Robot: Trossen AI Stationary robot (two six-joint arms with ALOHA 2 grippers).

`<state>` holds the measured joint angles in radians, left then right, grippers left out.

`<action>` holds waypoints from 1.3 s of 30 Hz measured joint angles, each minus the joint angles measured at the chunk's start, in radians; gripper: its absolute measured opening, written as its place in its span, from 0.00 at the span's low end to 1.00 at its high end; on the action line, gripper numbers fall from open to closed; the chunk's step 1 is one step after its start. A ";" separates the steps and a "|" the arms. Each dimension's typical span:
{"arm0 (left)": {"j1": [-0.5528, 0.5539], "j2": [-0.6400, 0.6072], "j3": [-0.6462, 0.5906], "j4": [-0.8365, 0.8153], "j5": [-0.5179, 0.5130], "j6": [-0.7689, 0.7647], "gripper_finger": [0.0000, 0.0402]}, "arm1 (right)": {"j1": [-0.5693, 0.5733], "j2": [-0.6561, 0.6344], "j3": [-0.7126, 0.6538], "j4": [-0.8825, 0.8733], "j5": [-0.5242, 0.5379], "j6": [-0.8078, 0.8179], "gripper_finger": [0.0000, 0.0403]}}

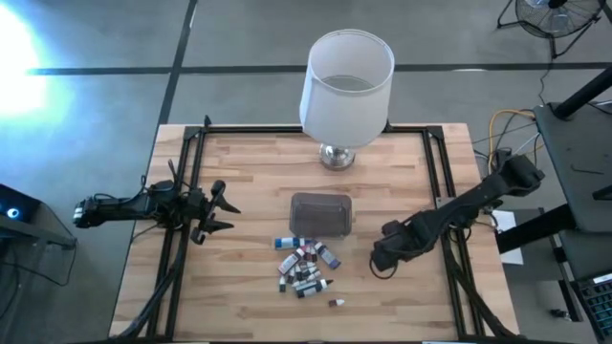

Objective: Pick & Place food coloring
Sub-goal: Put the small blue food coloring into the black bin

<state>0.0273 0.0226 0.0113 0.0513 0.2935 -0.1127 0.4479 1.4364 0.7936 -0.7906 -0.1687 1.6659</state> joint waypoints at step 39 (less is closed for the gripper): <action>0.000 0.007 0.000 0.000 0.000 0.000 0.45 | 0.026 0.161 0.007 0.019 -0.011 0.047 0.56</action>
<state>0.0273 0.0295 0.0113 0.0517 0.2935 -0.1127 0.4740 1.5976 0.8003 -0.7712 -0.1792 1.7125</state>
